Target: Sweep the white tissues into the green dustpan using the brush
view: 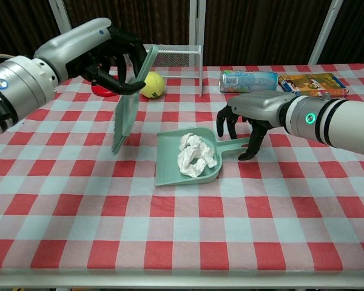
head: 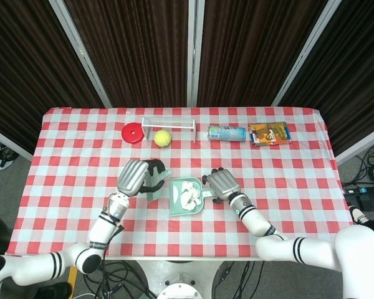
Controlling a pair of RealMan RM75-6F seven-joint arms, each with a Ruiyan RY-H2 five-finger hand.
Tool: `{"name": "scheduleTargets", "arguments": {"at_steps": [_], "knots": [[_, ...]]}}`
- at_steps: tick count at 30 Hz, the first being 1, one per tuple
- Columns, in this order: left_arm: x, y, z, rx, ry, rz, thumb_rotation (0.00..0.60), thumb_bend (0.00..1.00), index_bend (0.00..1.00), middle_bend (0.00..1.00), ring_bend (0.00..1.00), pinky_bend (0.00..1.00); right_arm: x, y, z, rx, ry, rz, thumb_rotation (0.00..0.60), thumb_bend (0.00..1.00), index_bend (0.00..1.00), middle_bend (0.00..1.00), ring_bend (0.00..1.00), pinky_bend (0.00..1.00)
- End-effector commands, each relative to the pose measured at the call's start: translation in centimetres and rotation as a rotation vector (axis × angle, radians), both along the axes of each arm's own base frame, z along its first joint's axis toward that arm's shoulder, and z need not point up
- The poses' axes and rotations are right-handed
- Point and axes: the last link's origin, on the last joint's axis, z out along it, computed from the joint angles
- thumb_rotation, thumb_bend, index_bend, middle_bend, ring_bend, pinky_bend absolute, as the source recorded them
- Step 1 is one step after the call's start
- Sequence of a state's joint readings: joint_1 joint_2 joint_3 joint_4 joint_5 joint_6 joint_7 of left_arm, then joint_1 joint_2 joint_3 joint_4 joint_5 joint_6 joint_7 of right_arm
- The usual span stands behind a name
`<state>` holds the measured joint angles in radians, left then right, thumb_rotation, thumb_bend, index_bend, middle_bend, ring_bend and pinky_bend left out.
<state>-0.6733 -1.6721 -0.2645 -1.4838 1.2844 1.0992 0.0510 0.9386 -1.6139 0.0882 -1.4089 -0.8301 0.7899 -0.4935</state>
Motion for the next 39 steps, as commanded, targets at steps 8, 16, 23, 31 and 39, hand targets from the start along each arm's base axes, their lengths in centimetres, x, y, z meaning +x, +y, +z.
{"name": "scheduleTargets", "arguments": {"at_steps": [8,16,23,31,39], "knots": [[-4.8,1.4,1.6,0.058,0.452,0.016,0.6,0.48,0.54,0.53,0.57,0.8,-0.7,0.1,3.5,-0.072,-0.018,-0.007,0.6,0.06,0.2,0.32,0.14,0.2],[-5.9,1.7,0.2,0.009,0.663,0.057,0.6,0.48,0.44,0.49,0.57,0.79,-2.9,1.1,8.6,-0.166,-0.027,-0.016,0.6,0.06,0.2,0.32,0.13,0.19],[-5.6,2.0,-0.4,-0.035,0.671,0.098,0.6,0.48,0.3,0.43,0.55,0.77,-4.4,1.7,11.5,-0.22,-0.048,-0.031,0.6,0.07,0.2,0.32,0.13,0.19],[-6.4,1.0,3.4,0.049,0.483,0.164,0.6,0.39,0.25,0.37,0.43,0.71,-7.0,2.7,14.4,-0.291,-0.068,-0.062,0.6,0.12,0.2,0.31,0.13,0.19],[-13.9,-1.9,10.5,0.232,0.356,0.282,0.6,0.22,0.25,0.32,0.27,0.4,-11.7,5.6,18.5,-0.382,-0.117,-0.12,0.6,0.19,0.11,0.18,0.0,0.06]]}}
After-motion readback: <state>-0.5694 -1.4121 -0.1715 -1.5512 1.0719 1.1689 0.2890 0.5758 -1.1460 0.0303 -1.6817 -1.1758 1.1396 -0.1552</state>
